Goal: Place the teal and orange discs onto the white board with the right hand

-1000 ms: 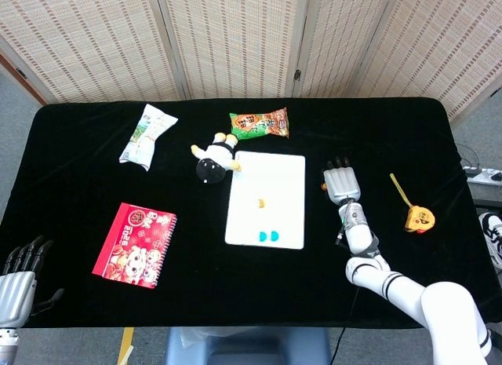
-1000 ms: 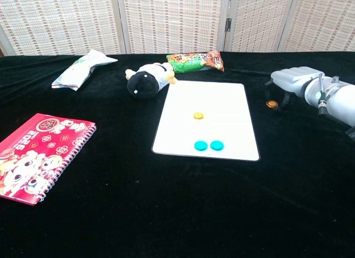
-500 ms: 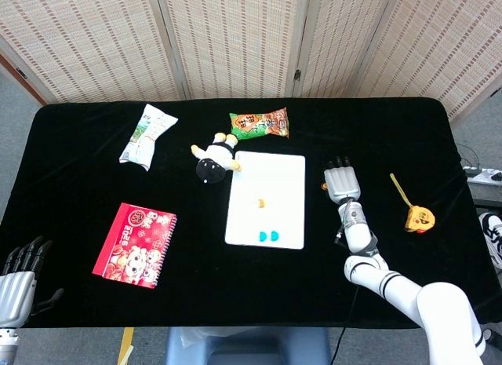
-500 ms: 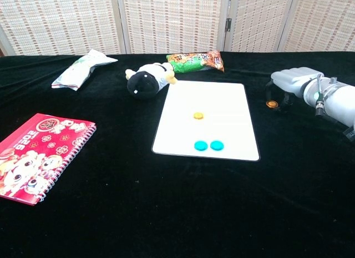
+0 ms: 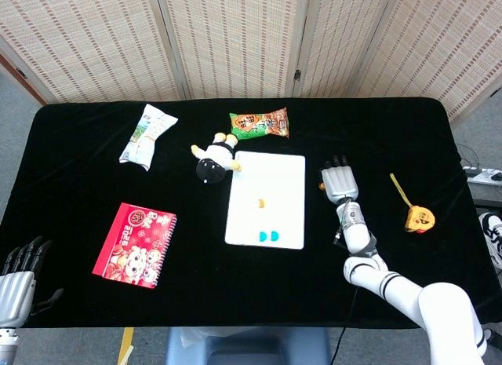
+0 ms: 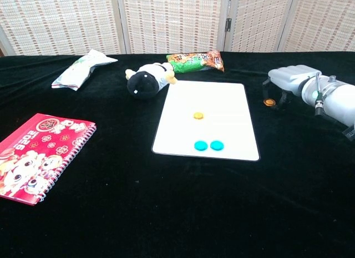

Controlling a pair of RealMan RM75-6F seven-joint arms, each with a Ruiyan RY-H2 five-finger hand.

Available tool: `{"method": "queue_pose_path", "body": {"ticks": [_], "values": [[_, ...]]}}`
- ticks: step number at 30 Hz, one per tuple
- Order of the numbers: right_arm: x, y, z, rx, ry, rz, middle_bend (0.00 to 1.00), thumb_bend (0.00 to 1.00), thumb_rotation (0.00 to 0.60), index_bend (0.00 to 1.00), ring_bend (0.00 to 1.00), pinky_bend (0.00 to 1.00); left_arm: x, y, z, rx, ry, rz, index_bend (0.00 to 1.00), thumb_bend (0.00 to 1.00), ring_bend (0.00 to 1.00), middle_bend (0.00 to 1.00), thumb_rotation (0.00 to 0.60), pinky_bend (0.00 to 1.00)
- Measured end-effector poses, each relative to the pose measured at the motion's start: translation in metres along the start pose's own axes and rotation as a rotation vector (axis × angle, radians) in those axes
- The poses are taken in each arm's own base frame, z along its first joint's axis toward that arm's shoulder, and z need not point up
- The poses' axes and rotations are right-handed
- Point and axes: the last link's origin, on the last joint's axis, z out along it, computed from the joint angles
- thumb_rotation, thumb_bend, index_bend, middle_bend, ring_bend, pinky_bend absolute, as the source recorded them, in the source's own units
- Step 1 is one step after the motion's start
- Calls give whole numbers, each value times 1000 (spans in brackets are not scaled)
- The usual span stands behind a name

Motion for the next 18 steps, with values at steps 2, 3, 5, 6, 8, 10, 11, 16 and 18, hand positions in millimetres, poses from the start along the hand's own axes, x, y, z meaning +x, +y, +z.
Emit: {"method": "queue_pose_path", "body": {"ticks": [2,3,5,6,8,10,11,16,18], "values": [[4,-2,-3,20,14,4,174,317,600,466,9,0,0,0,0,0,1,-1,0,269,62,0,600,0],[7,-3,-5,31,20,6,174,317,600,466,9,0,0,0,0,-1,2,-2,0,269,62,0,600,0],[11,-8,-10,61,31,10,174,317,600,466,10,0,0,1,0,-6,3,-2,0,269,63,0,600,0],[13,-12,-13,77,35,13,173,317,600,466,10,0,0,2,1,-8,4,-2,0,269,63,0,600,0],[17,-22,-19,118,41,21,174,316,600,466,9,0,1,3,1,-13,7,-4,0,269,62,0,600,0],[20,-35,-27,164,42,23,174,316,600,466,11,0,2,4,1,-15,9,-4,0,269,62,0,600,0],[21,-41,-30,184,43,21,173,317,600,466,12,0,2,4,1,-16,9,-4,0,269,63,0,600,0],[22,-72,-39,263,43,-21,172,317,600,466,14,0,3,2,-1,-11,11,-4,0,269,62,0,600,0],[21,-83,-41,281,41,-30,172,317,600,466,12,0,3,1,-2,-9,10,-4,0,268,62,0,600,0]]}}
